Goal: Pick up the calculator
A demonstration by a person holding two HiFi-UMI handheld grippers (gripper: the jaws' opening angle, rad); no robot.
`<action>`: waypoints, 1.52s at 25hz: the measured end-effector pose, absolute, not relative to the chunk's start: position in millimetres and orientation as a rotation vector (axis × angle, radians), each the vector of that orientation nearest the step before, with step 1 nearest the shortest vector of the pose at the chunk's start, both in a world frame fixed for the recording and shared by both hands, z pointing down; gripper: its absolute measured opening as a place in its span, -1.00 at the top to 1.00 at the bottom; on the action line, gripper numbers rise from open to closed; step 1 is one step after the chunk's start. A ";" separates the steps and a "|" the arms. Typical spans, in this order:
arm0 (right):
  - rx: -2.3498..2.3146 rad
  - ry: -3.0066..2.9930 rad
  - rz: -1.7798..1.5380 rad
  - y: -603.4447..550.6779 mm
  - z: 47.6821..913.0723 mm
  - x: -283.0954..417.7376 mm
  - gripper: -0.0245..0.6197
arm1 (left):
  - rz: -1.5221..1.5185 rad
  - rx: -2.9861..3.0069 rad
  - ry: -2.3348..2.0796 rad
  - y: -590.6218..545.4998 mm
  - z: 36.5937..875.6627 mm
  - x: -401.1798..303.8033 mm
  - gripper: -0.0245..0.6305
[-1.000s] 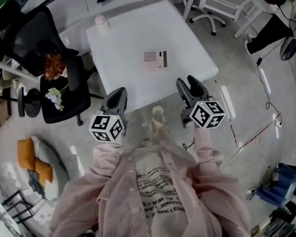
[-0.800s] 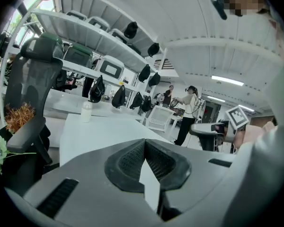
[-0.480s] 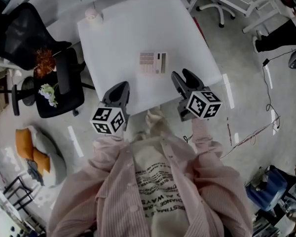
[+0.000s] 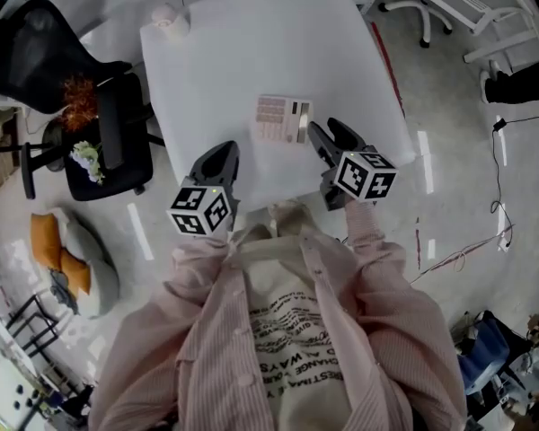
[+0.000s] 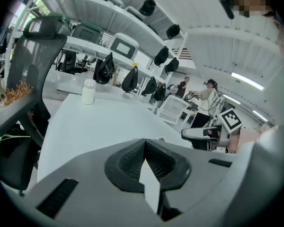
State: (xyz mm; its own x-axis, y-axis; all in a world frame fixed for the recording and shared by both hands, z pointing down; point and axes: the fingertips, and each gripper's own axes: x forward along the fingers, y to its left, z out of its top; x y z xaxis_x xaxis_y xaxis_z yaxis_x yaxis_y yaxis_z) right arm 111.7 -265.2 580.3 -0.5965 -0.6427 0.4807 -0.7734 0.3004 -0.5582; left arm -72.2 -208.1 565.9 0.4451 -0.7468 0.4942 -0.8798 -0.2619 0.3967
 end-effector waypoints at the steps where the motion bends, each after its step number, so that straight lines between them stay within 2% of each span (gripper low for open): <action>1: 1.310 -2.386 1.183 -268.0 586.0 110.8 0.32 | 0.275 2.062 -1.359 -210.1 569.3 -71.9 0.92; 16: 1.168 -2.210 1.339 -286.6 654.5 82.9 0.32 | 0.317 1.965 -1.315 -233.7 620.5 -67.3 0.92; 34: 1.054 -2.092 1.457 -283.4 674.9 59.0 0.33 | 0.369 1.955 -1.227 -241.3 634.1 -62.9 0.92; 38: 1.096 -2.067 1.531 -284.5 675.8 59.7 0.41 | 0.365 1.958 -1.218 -241.0 633.7 -65.4 0.92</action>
State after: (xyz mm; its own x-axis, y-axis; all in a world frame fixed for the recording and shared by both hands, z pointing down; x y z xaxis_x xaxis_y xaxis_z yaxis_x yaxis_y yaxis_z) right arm 59.7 -284.5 675.8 -0.6426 -0.3771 0.6670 -0.7479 0.1197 -0.6529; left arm -65.4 -241.0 633.7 0.4979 -0.6274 0.5987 -0.8533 -0.2309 0.4675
